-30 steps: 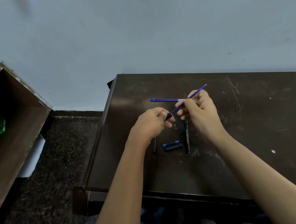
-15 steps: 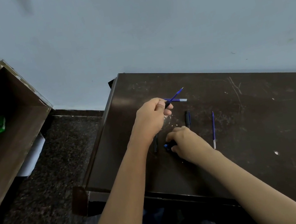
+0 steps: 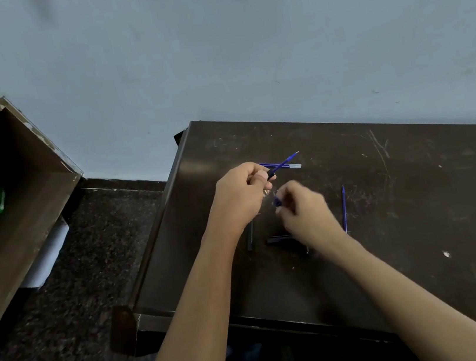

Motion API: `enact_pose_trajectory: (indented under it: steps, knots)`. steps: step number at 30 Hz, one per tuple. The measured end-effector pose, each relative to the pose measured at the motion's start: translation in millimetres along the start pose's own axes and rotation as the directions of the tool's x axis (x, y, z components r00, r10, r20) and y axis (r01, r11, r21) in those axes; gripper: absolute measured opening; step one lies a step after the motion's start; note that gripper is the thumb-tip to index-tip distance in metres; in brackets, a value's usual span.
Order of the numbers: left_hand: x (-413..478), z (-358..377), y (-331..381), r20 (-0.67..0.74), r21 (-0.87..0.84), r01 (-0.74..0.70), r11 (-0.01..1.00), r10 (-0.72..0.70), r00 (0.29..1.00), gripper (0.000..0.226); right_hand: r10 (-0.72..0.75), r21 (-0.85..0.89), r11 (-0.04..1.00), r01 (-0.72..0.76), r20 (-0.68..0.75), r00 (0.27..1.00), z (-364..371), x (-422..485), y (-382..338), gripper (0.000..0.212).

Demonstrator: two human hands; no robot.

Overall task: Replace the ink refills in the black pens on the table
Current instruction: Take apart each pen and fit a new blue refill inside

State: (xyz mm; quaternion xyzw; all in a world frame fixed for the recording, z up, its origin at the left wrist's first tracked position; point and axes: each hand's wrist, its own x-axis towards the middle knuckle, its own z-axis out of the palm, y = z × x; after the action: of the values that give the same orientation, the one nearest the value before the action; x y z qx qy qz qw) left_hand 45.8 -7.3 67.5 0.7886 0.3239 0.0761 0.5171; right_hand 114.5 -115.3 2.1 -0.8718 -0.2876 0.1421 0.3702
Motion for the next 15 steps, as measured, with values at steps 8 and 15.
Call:
enact_pose_trajectory:
  steps: [8,15]
  knots:
    - [0.4,4.8,0.7,-0.008,0.044,-0.016,0.999,0.016,1.000,0.020,0.309,0.966,0.206,-0.154,0.085,0.947,-44.9,21.3,-8.7,0.005]
    - [0.2,10.1,2.9,-0.022,0.067,-0.021,0.997,0.023,0.999,0.020,0.286,0.981,0.102,-0.164,0.129,0.949,-51.8,23.8,-9.8,0.011]
